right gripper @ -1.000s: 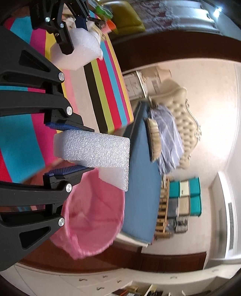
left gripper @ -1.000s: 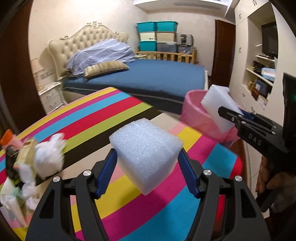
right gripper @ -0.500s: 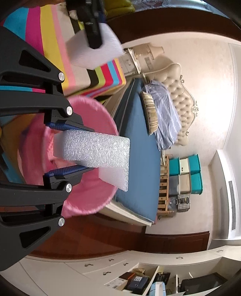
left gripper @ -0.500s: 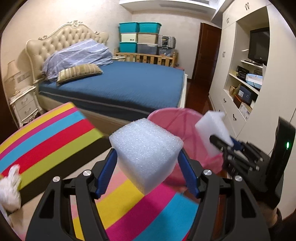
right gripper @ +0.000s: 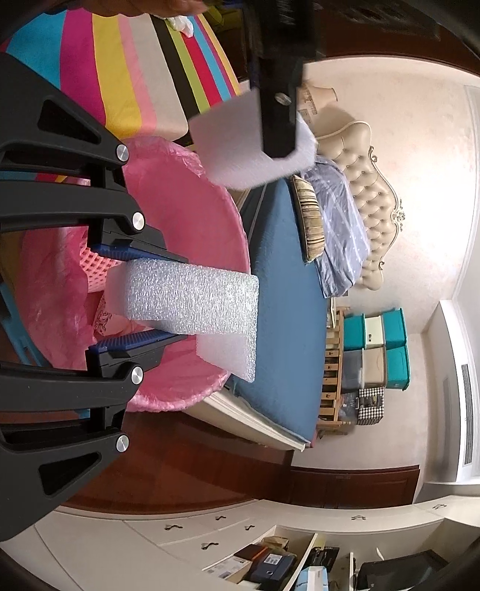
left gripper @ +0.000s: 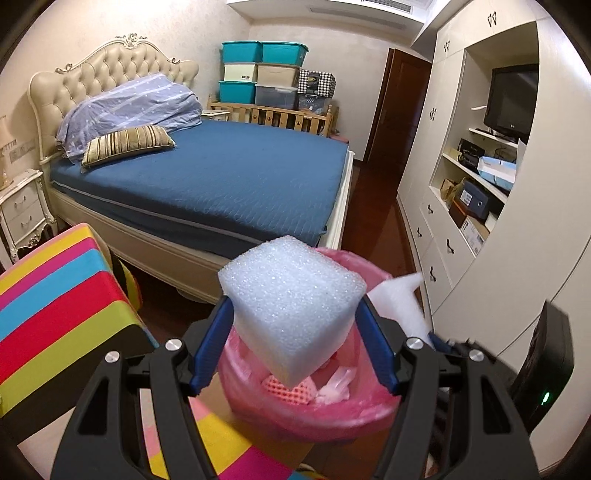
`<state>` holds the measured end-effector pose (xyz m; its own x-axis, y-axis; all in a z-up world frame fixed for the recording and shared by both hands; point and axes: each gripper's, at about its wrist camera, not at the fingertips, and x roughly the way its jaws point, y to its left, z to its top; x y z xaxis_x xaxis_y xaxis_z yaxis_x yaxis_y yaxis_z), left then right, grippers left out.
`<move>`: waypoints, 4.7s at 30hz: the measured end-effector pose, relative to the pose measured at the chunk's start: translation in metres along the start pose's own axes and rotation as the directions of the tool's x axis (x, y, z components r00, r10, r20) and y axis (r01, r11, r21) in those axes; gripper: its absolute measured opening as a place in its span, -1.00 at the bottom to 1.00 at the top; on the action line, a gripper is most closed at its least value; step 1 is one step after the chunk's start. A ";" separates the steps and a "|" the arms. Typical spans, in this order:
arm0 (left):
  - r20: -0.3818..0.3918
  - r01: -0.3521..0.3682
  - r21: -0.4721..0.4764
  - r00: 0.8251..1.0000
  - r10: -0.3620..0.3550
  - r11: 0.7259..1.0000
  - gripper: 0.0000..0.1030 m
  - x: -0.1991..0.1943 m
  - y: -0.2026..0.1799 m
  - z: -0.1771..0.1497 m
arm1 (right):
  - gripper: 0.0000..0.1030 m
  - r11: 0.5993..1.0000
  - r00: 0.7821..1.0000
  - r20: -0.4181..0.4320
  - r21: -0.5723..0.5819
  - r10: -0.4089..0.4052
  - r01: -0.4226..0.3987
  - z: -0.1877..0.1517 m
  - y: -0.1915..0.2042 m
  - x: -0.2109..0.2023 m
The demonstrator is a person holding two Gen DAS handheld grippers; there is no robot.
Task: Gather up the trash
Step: 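Open both tools over the wastebasket to drop the foam pieces, then move both tools back over the table toward the remaining trash, then grasp the white paper bag with the left tool while the right tool grasps a tissue, then carry the paper bag and tissue to the pink wastebasket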
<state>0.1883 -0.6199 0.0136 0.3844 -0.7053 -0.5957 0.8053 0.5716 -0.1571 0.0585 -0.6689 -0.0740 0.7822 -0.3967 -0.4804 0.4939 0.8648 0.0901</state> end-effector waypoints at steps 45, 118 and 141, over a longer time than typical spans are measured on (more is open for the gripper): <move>0.074 -0.681 -0.129 0.719 0.692 0.721 0.91 -0.356 0.237 -0.246 | 0.55 0.878 0.893 -0.173 -0.181 0.415 -0.443 -0.031 0.291 -0.053; -0.082 -0.591 -0.297 0.798 0.597 0.750 -0.19 -0.367 0.303 -0.301 | -0.33 0.776 0.799 -0.344 -0.242 0.493 -0.583 -0.073 0.454 -0.062; -0.025 -0.609 -0.259 0.780 0.625 0.750 -0.20 -0.365 0.256 -0.297 | -0.33 0.762 0.800 -0.298 -0.261 0.520 -0.593 -0.080 0.392 -0.096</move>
<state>0.1202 -0.0914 -0.0434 0.7922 -0.1821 -0.5825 0.2528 0.9666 0.0416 0.1470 -0.2672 -0.0627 0.7699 0.2243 -0.5974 -0.1861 0.9744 0.1260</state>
